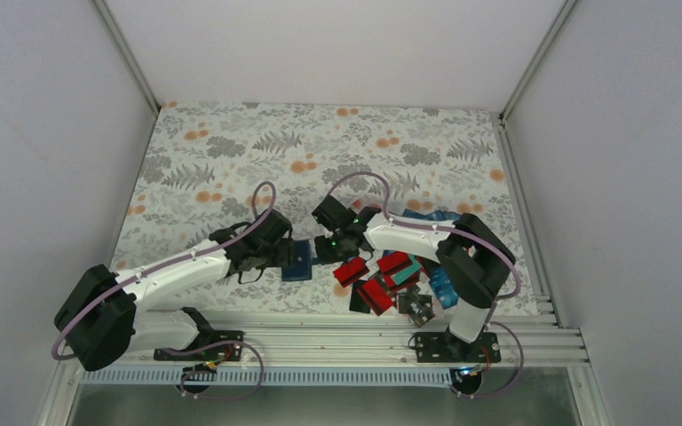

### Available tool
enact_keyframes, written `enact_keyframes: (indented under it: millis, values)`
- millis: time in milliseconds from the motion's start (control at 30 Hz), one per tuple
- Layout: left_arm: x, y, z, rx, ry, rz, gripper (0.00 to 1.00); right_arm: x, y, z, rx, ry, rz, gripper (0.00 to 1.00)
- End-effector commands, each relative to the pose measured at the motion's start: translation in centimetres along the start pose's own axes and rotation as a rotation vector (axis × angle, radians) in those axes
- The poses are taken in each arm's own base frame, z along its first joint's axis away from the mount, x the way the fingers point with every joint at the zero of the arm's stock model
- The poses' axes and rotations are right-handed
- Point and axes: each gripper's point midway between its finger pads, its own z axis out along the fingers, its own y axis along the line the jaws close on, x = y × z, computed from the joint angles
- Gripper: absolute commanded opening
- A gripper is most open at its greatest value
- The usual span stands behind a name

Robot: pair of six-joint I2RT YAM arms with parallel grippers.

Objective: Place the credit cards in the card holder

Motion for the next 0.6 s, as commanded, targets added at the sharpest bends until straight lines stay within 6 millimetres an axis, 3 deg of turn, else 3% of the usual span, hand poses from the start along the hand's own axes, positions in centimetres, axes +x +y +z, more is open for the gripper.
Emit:
enact_keyframes:
  millis: [0, 167, 333, 467, 567]
  values:
    - [-0.4, -0.4, -1.2, -0.039, -0.026, 0.048, 0.78, -0.6, 0.5, -2.0, -0.101, -0.054, 0.071, 0.04]
    - [0.3, -3.5, -1.6, 0.055, -0.016, 0.122, 0.9, -1.2, 1.2, -4.3, -0.192, -0.103, 0.078, 0.04]
    - [0.8, -6.5, -1.4, 0.145, -0.008, 0.176, 0.95, -1.2, 2.0, -5.3, -0.233, -0.11, 0.06, 0.04]
    - [0.7, -7.3, -1.1, 0.145, -0.011, 0.189, 0.97, -1.1, 2.0, -5.7, -0.24, -0.115, 0.056, 0.04]
    - [0.8, -6.8, -0.7, 0.104, -0.006, 0.187, 0.96, -0.9, 1.8, -5.8, -0.235, -0.115, 0.056, 0.04]
